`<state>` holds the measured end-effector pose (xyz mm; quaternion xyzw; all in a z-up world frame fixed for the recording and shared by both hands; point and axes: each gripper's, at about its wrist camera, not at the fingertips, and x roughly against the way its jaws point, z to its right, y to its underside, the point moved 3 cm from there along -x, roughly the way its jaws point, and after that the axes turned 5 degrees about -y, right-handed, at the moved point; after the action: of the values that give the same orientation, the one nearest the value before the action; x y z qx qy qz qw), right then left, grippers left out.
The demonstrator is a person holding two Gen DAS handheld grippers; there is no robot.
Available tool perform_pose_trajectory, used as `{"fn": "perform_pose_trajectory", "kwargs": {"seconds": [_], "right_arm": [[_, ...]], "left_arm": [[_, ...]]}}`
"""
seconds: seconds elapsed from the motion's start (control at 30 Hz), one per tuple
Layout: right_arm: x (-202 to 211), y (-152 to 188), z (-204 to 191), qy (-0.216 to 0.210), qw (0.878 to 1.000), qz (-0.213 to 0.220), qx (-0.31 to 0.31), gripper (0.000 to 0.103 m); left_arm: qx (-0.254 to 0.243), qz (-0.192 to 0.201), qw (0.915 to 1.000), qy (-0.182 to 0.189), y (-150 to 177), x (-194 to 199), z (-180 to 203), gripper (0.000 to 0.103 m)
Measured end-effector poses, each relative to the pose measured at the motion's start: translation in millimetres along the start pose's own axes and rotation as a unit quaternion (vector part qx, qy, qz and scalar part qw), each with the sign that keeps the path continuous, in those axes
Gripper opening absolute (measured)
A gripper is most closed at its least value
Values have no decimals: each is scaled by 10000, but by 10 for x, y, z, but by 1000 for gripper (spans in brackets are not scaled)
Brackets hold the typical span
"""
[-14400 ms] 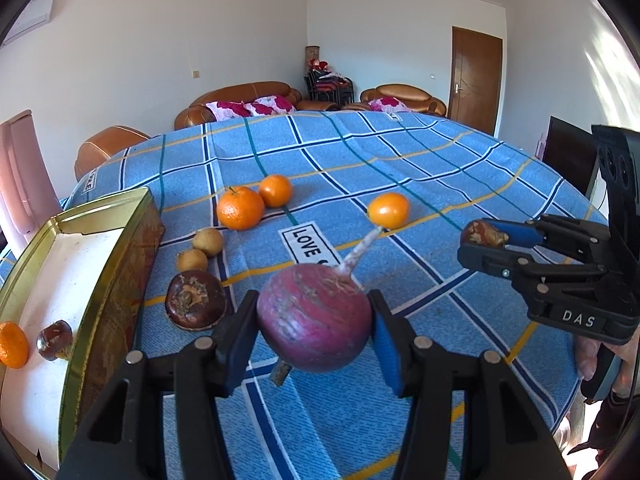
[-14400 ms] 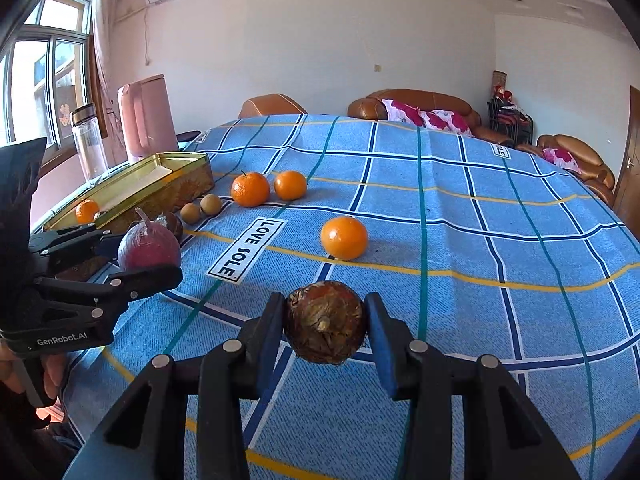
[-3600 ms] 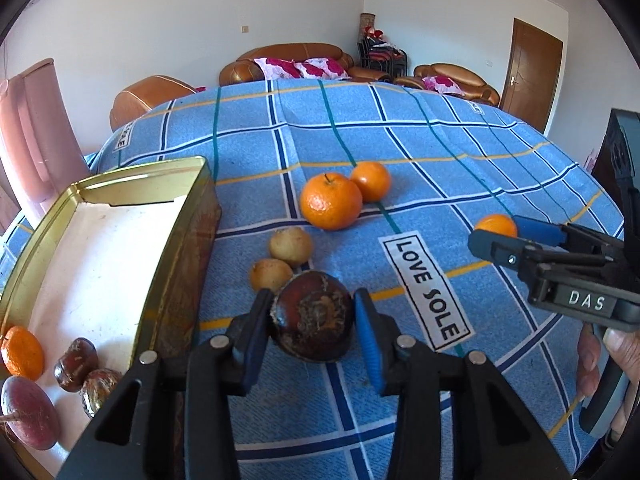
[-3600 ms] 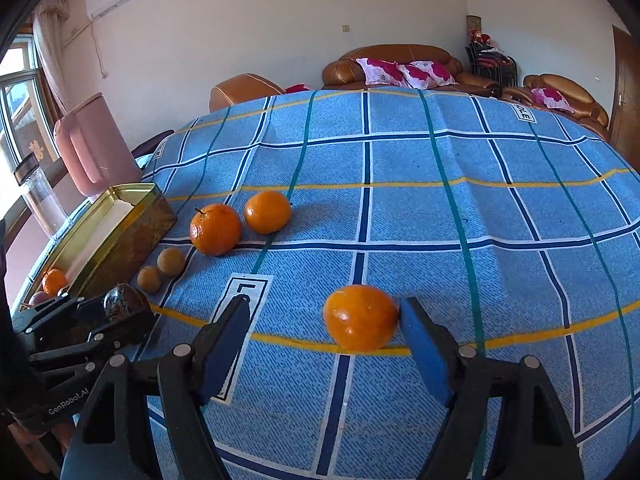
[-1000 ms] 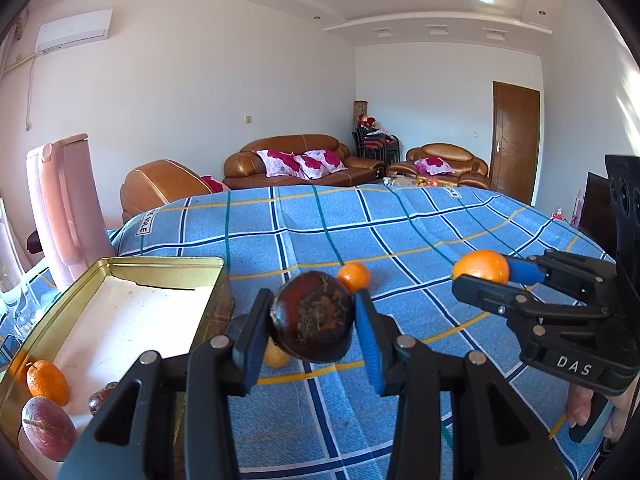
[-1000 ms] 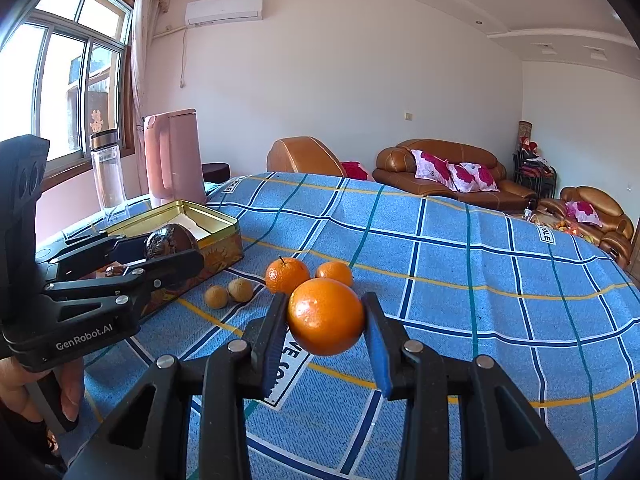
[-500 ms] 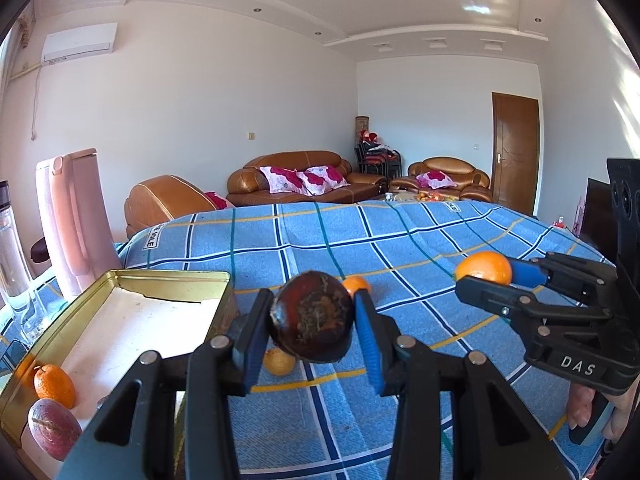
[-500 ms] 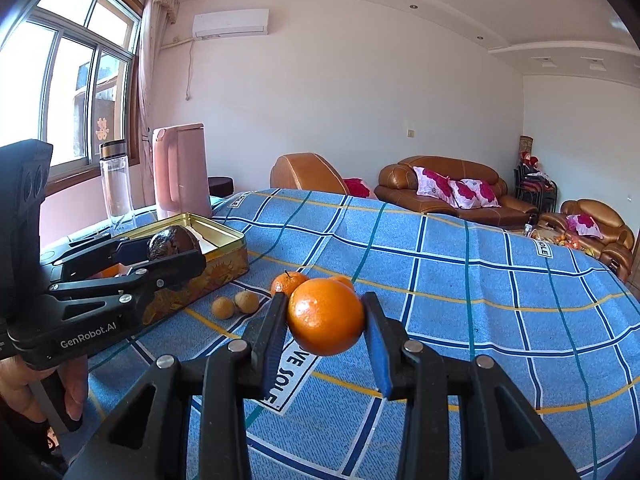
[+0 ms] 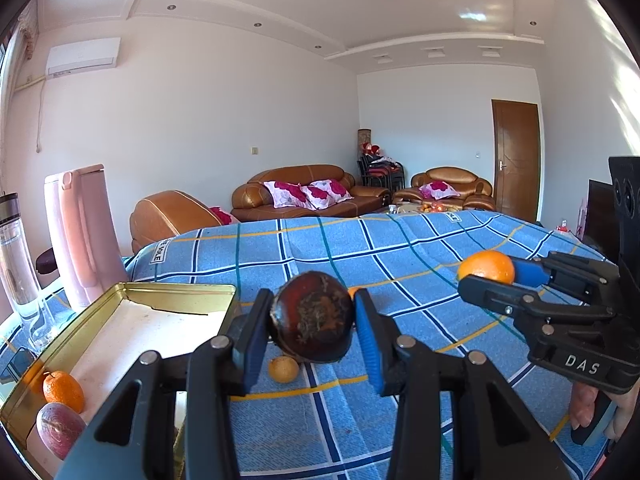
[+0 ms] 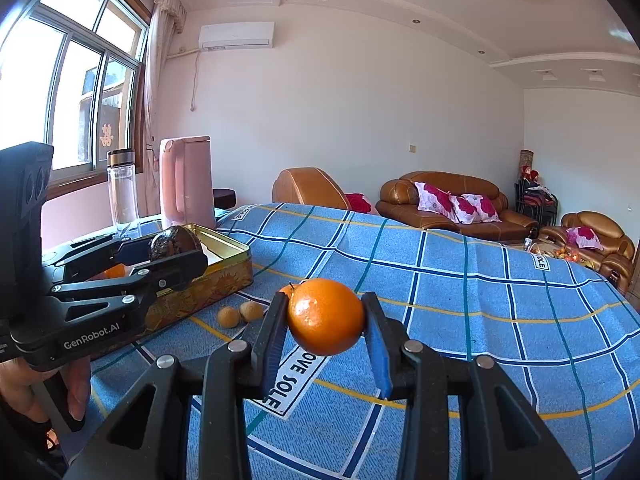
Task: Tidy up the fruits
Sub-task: 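Lift and carry the passion fruit toward the tray while the right tool carries the orange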
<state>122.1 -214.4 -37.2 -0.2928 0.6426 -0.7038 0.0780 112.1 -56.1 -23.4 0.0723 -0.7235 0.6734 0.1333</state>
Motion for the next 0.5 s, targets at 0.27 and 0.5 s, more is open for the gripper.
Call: {"fn": "perform_pose_trajectory", "kwargs": {"seconds": [0.27,0.5], "right_arm": [[13,-6,-27,-10,10000,25,64,39],[19,-1,-66,-28,9999,22,104,39]], "left_arm": [[32,4,10000,8,0,3,-18,42],[69,-12,10000,-7,4,17,-28,42]]}}
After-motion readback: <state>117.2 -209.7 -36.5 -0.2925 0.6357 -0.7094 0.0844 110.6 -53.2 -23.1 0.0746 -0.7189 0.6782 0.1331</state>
